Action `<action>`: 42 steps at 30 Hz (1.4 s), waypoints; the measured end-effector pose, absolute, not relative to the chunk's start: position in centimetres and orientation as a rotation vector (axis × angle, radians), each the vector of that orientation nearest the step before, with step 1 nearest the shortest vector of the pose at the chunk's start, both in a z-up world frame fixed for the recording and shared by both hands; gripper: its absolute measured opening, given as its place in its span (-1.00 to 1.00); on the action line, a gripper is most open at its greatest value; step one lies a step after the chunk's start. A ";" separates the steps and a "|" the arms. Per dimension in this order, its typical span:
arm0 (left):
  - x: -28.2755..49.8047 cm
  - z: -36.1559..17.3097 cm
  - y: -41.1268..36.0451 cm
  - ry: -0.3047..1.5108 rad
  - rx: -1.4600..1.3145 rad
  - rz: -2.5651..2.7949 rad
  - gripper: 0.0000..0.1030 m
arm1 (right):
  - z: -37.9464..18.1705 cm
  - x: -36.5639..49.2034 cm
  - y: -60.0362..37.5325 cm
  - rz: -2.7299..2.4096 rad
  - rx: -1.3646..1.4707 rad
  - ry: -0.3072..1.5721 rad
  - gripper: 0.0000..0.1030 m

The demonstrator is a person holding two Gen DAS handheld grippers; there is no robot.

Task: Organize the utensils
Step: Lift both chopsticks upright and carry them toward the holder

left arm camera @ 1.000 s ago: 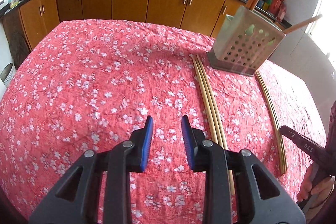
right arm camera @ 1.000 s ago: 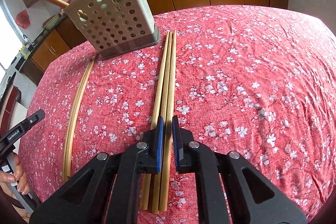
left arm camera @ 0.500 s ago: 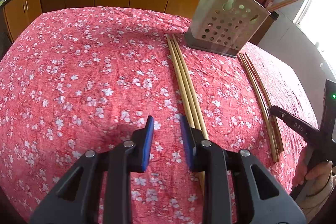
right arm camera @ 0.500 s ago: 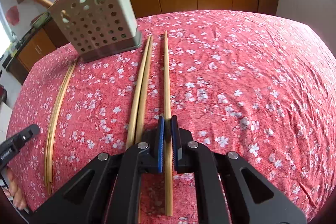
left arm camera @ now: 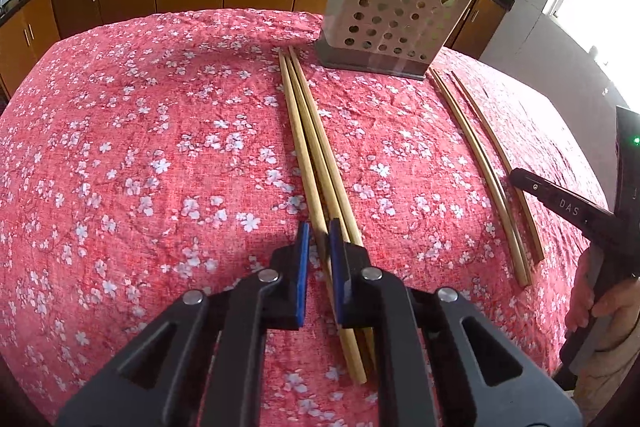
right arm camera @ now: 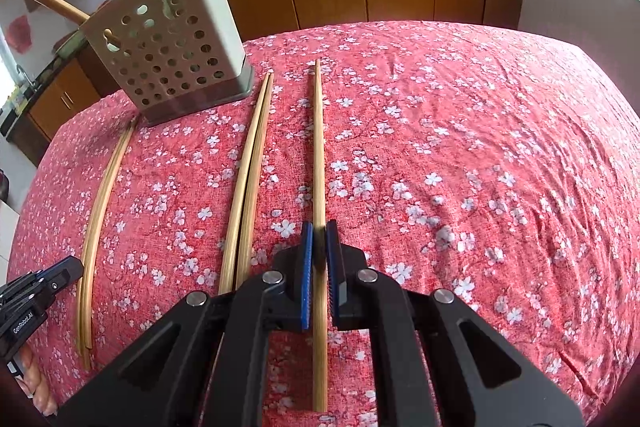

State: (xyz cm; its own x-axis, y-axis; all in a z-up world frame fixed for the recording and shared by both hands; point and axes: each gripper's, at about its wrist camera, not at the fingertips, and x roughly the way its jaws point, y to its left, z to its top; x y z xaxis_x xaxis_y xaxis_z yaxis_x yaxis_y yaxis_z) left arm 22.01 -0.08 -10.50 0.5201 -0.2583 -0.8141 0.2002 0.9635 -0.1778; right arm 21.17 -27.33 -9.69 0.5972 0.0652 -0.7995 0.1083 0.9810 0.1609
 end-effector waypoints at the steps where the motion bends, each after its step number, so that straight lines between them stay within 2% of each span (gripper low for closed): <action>1: 22.1 -10.6 -0.1 0.989 -0.056 -0.264 -0.82 | -9.7 21.1 -27.2 -0.026 0.194 0.931 -0.85; 7: 23.1 -10.6 0.7 0.985 -0.051 -0.206 -0.84 | -9.7 20.8 -26.9 -0.022 0.175 0.932 -0.85; 17: 26.1 -10.7 6.6 0.951 -0.182 -0.130 -0.81 | -9.5 21.2 -30.2 -0.108 0.194 0.887 -0.85; 25: 24.9 -10.9 6.1 0.885 -0.148 -0.124 -0.80 | -9.2 20.6 -30.7 -0.121 0.178 0.867 -0.84; 42: 24.0 -10.8 4.9 0.887 -0.011 -0.104 -0.80 | -8.9 20.3 -29.9 -0.130 0.153 0.872 -0.84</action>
State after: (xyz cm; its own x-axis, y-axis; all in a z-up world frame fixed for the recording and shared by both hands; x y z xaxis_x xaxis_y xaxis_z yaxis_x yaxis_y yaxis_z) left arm 24.00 4.94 -10.80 0.6268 -0.0954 -0.7733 0.0861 0.9949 -0.0529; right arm 20.29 -29.87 -8.86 0.6362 -0.0510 -0.7698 0.1762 0.9811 0.0806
